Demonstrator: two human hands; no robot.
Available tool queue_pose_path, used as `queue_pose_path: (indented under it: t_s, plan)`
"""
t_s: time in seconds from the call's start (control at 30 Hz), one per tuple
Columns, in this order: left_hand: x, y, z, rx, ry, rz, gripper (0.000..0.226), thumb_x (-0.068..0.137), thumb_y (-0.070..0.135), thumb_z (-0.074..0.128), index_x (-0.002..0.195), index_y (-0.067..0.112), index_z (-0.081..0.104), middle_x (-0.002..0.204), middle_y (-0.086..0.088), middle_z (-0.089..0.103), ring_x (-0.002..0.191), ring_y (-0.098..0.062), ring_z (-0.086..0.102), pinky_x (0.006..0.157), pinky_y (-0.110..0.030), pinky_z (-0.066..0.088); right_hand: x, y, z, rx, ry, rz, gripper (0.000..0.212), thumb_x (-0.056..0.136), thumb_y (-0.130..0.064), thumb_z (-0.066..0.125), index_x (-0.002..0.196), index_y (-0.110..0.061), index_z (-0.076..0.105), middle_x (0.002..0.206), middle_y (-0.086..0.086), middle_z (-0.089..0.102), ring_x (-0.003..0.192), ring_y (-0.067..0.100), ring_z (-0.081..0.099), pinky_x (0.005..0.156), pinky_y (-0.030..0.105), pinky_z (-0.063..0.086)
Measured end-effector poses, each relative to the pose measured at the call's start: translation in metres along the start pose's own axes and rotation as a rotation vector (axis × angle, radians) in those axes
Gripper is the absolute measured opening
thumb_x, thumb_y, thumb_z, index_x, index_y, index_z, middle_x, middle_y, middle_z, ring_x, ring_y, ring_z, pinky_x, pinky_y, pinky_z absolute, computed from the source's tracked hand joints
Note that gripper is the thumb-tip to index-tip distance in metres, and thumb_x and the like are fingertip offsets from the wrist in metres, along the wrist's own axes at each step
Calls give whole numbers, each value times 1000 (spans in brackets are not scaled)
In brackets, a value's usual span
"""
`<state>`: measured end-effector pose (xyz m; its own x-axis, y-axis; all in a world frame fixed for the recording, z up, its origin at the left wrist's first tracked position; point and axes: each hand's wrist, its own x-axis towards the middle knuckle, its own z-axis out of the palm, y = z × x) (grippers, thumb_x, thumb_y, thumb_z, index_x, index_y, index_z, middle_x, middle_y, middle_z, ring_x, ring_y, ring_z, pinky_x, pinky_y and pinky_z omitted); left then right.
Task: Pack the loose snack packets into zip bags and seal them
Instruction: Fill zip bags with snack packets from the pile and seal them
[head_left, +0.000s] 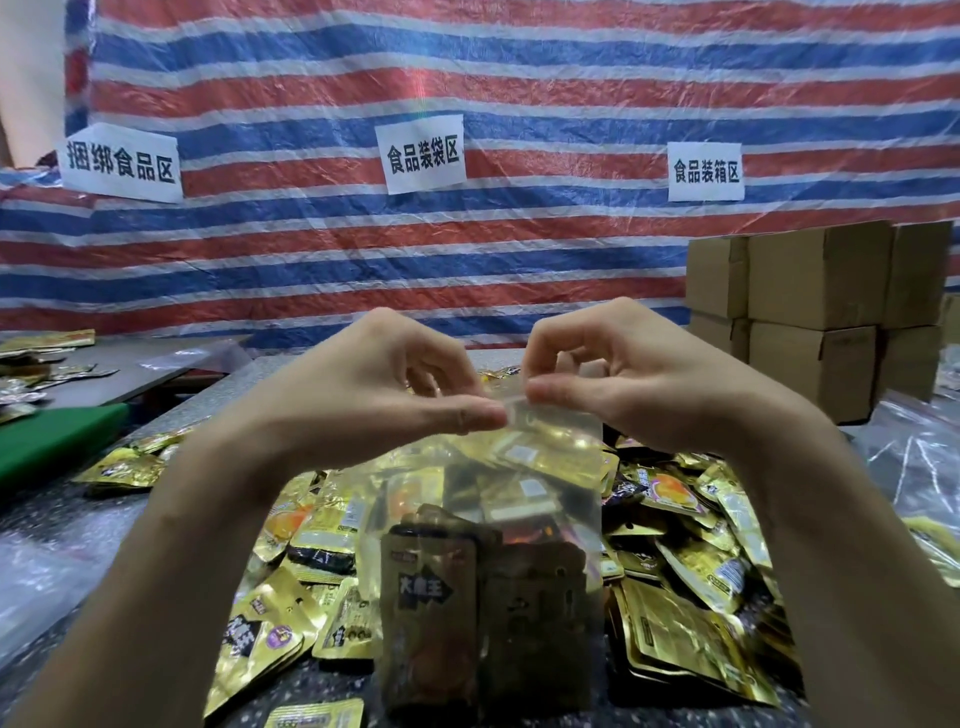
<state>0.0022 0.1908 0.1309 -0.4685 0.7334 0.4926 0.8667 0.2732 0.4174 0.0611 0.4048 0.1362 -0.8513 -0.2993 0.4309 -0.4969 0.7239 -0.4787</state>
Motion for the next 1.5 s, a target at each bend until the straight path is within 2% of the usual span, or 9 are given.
queue_pose_path:
  t_s: [0.1,0.23,0.37,0.57,0.7,0.87,1.03,1.27,1.5]
  plan:
    - [-1,-6,-5,25,40,-22,15,78,35,71,74,21,75,66,12,70,62,1,62,60,-6,41,3,0,3,-6,2,22,16,95,-24,66,79,-27,67,86,5,70,85,25,65,83,53,55]
    - [1,-4,0,51,72,9,15,83,16,74,68,20,71,60,9,67,59,1,59,58,-6,40,3,-6,6,6,-12,-15,8,90,-33,71,88,-26,73,80,-2,70,74,21,64,72,45,54]
    - [0,0,-1,5,27,3,10,80,32,73,72,27,74,66,12,72,64,0,65,59,-6,43,2,-7,3,-8,1,-33,11,89,-21,74,78,-25,74,75,15,65,63,19,51,59,38,45]
    - [-4,-2,-9,30,21,22,23,79,34,70,65,16,71,59,11,66,60,2,59,60,-5,40,2,-7,1,-39,-5,21,17,89,-15,69,76,-25,70,61,-15,60,56,-1,50,55,14,40]
    - [-1,1,-5,28,19,48,20,84,23,74,65,17,71,58,12,66,59,2,58,58,-5,39,-2,-13,-1,-79,-15,-17,10,89,-27,73,79,-31,74,76,-18,68,66,2,57,61,14,44]
    - [-9,-7,-14,-108,-163,-94,32,76,50,67,87,23,79,86,7,77,82,-9,71,76,-24,55,-9,-12,1,-31,60,-2,18,88,-22,76,73,-31,74,73,2,68,67,23,56,63,35,44]
    - [-8,-10,-14,-138,-130,-73,33,72,56,62,79,28,78,75,4,75,71,-11,68,68,-20,53,-37,5,17,184,285,31,10,76,-30,81,81,-21,80,79,-11,76,77,0,70,66,16,53]
    - [-2,-9,-9,-160,-160,-80,33,72,54,65,80,26,80,76,4,76,70,-13,68,67,-25,54,-66,22,18,421,348,25,10,75,-22,79,81,-14,81,84,8,77,83,19,74,75,29,59]
    - [-5,-7,-11,-247,-60,-44,31,77,46,66,82,19,80,76,-2,76,57,-16,66,49,-15,46,-88,27,69,588,53,249,66,69,-13,89,129,-28,65,118,-7,74,110,10,69,93,22,53]
